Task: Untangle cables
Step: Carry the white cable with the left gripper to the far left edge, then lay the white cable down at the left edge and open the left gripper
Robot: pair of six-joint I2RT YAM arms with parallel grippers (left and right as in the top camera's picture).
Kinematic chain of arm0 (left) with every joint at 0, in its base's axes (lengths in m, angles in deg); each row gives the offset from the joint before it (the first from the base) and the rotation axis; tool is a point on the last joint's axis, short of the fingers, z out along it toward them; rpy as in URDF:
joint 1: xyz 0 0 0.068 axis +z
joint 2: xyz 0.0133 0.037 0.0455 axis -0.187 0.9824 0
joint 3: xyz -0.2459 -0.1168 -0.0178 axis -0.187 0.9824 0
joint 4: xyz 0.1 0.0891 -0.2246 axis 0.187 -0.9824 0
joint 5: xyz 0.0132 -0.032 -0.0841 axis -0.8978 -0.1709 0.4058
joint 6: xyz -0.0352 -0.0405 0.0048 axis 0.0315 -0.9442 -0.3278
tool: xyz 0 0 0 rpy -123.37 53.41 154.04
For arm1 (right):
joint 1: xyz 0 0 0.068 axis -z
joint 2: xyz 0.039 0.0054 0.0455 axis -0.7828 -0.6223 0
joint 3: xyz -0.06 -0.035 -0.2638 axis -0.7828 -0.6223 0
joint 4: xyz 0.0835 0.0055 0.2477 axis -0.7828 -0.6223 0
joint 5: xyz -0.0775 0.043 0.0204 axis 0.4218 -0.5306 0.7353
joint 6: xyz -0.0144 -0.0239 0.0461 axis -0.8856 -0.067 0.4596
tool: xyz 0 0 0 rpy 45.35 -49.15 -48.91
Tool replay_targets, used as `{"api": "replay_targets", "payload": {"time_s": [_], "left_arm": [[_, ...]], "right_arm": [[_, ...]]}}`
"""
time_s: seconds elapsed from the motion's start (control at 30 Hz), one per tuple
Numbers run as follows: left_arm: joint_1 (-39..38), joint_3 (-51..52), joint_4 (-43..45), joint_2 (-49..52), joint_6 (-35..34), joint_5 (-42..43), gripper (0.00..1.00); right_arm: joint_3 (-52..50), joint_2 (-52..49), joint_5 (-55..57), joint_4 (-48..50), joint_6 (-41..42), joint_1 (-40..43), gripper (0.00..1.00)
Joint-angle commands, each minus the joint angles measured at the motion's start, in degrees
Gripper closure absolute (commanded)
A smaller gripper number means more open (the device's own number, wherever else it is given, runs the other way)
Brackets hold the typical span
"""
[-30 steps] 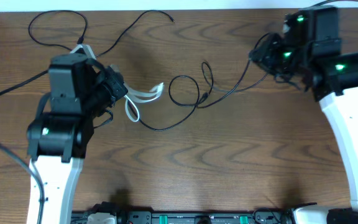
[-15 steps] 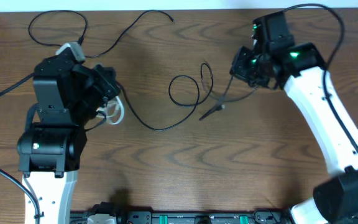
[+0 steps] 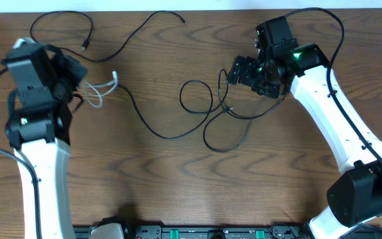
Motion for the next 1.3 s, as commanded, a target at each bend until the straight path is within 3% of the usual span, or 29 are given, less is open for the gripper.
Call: {"api": "replay_targets", "payload": {"time_s": [0.0,0.17,0.3,0.5,0.83,1.1,1.27], "left_arm": [[4.42,-0.31,3.28,3.93,-0.42,-1.29,0.92],[9.33,-0.31,8.59,10.27,-1.66,-3.56,0.92],[11.54,-0.31,13.55,15.58,-0.52,-11.82,0.92],[12.87,-4.66,16.83,21.84,11.78,-14.69,0.93],[13.03,-23.1,17.29,31.91,25.79,-15.17,0.92],[13.22,-30.86,16.87,42.14,43.06,-29.86,0.92],[14.91,-30.86,18.88,47.21,45.38,-31.65,0.92]], "right_arm": [[0.11,-0.11,-0.15,-0.22,-2.29,-0.35,0.09],[0.11,-0.11,-0.11,0.07,-2.29,-0.33,0.07],[0.11,-0.13,0.09,0.26,-2.29,-0.35,0.07],[0.11,-0.15,0.09,0.87,-2.29,-0.35,0.08],[0.11,-0.22,0.09,2.95,-2.32,-0.35,0.09],[0.11,-0.26,0.09,2.8,-3.32,-0.35,0.09],[0.11,-0.26,0.09,2.73,-4.02,-0.35,0.09]]}}
